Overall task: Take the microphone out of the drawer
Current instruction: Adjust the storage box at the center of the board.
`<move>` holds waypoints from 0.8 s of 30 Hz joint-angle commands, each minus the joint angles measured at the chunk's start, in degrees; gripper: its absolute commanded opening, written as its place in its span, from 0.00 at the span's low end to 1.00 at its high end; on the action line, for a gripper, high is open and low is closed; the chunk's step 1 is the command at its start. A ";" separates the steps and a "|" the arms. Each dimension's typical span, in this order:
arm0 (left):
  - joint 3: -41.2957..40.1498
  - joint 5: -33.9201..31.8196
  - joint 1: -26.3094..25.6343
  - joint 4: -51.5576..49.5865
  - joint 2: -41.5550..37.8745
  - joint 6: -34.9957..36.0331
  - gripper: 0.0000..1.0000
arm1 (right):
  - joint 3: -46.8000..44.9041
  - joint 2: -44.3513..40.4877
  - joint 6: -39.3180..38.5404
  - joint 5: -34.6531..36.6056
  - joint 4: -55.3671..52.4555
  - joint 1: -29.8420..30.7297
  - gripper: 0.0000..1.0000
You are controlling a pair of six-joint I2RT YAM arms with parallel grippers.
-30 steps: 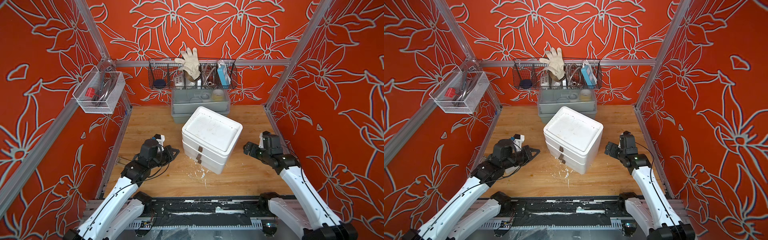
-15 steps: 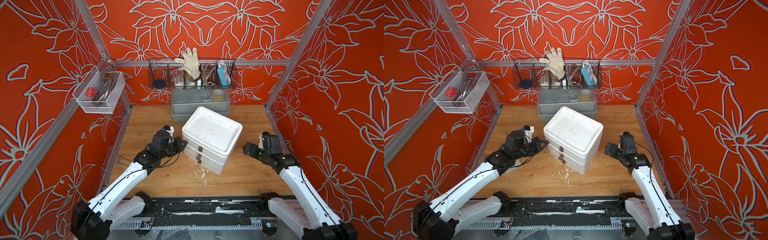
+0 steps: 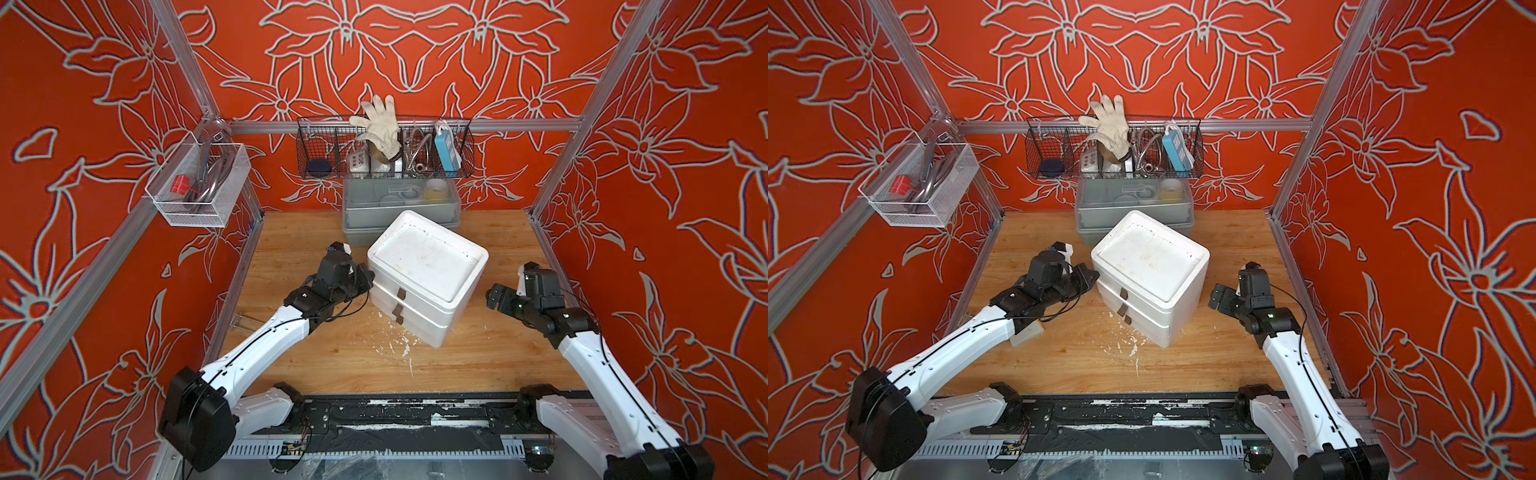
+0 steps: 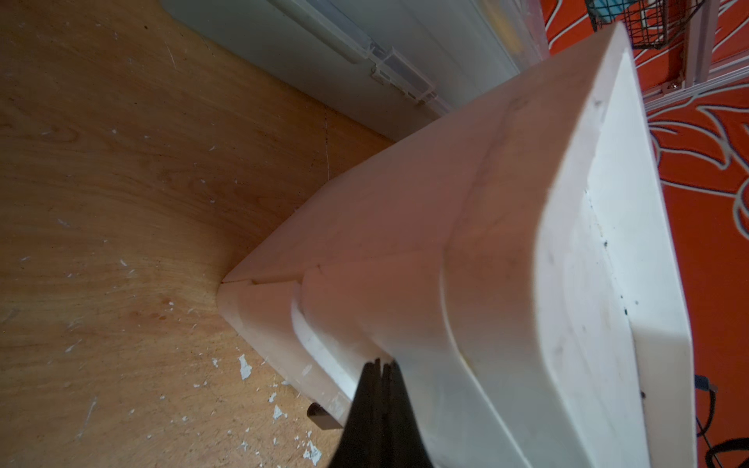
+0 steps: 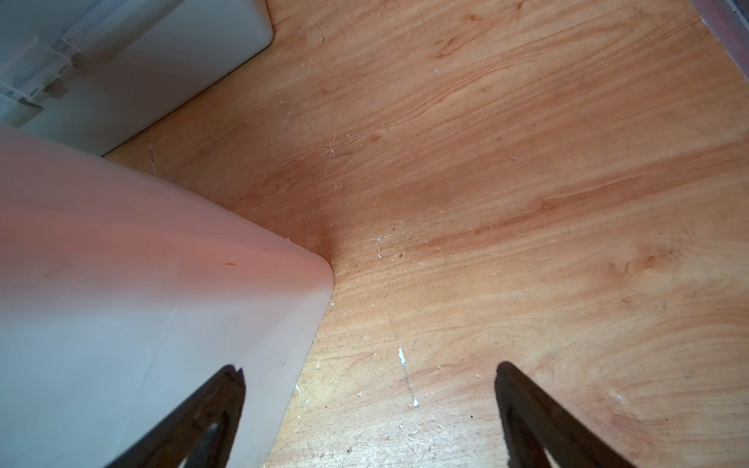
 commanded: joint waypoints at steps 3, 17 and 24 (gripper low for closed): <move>3.43 -1.30 -0.33 6.69 4.15 2.10 0.00 | -0.83 -0.24 -1.29 -0.33 0.55 0.28 1.00; 8.25 -1.56 -0.16 1.78 6.40 4.72 0.32 | 1.14 -0.88 -5.12 2.17 -2.02 0.30 1.00; 3.84 6.82 0.02 -3.35 -3.05 -0.32 0.76 | 6.84 -3.73 -6.88 3.50 -5.57 0.21 1.00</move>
